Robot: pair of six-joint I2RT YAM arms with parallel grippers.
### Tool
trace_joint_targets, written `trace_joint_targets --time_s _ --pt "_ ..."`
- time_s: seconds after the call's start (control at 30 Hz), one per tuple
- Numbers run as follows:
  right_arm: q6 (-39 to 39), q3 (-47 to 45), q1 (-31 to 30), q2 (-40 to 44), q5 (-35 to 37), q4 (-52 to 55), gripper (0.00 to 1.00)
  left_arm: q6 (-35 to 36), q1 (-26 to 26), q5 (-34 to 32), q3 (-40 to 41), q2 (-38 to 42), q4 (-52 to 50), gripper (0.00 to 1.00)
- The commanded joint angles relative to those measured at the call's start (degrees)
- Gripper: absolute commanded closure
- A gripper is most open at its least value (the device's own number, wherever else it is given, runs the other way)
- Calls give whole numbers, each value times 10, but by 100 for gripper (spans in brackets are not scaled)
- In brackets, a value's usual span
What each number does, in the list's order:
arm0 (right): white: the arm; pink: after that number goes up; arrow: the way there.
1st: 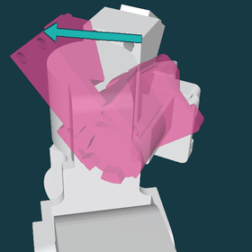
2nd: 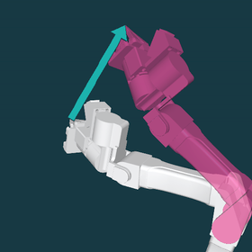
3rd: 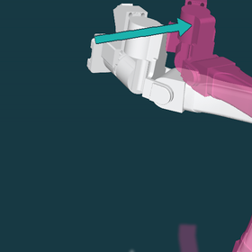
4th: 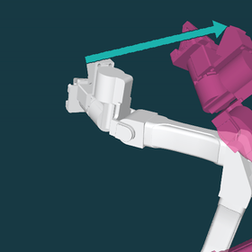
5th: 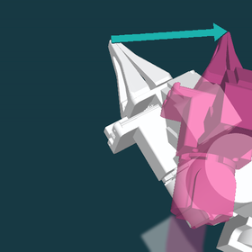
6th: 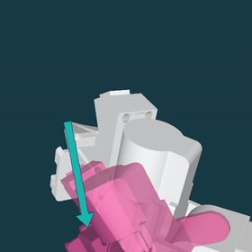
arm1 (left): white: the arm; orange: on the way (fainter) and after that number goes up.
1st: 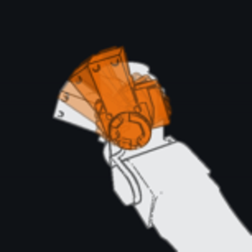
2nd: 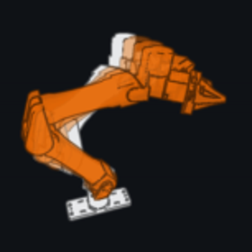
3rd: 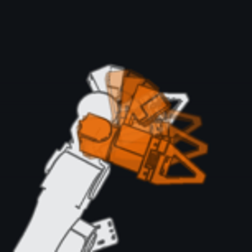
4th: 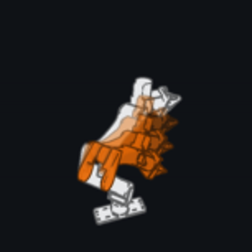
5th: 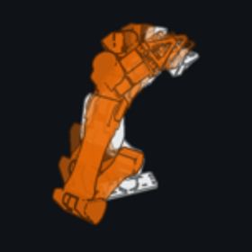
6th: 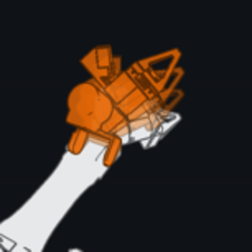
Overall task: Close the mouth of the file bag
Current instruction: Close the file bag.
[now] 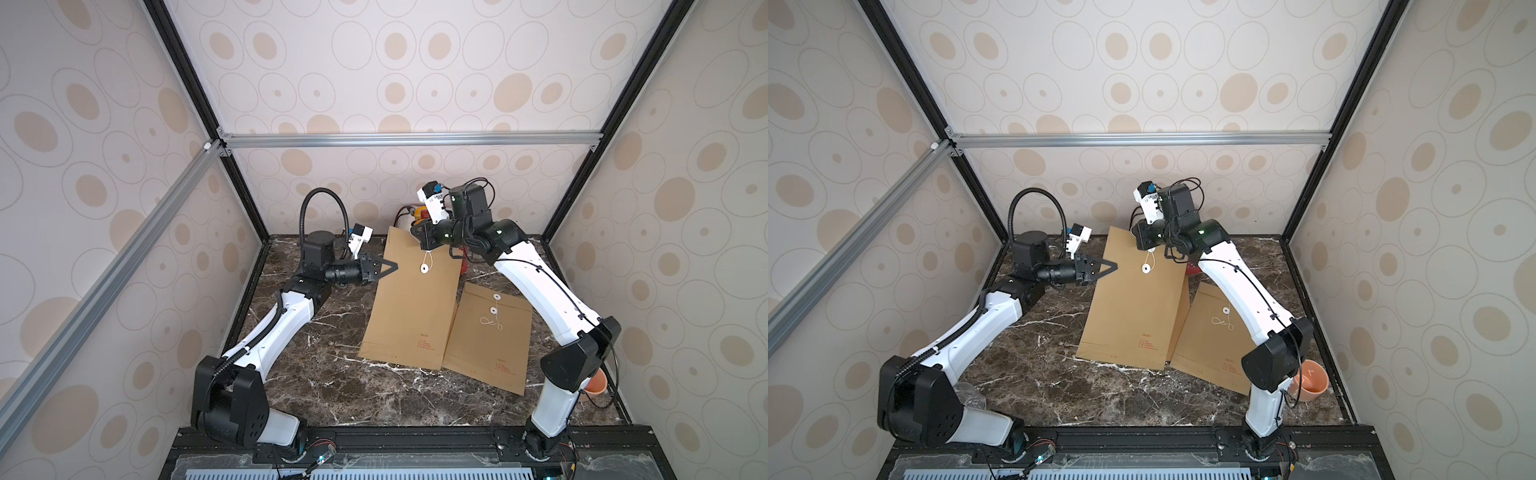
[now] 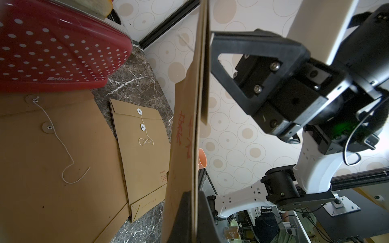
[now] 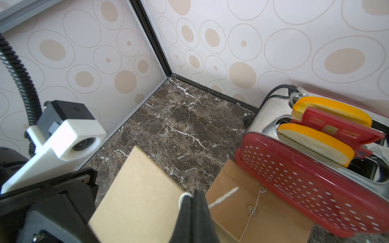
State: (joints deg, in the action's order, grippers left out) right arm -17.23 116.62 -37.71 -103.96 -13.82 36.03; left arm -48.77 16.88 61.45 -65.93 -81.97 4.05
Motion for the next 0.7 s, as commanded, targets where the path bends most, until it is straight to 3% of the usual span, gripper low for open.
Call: trace_joint_targets --time_s 0.0,0.67 --pt "7 13 -12 10 2 2 100 16 4 9 -27 -3 5 100" --pt "40 82 -65 -17 -18 22 100 16 7 11 -28 -5 3 100"
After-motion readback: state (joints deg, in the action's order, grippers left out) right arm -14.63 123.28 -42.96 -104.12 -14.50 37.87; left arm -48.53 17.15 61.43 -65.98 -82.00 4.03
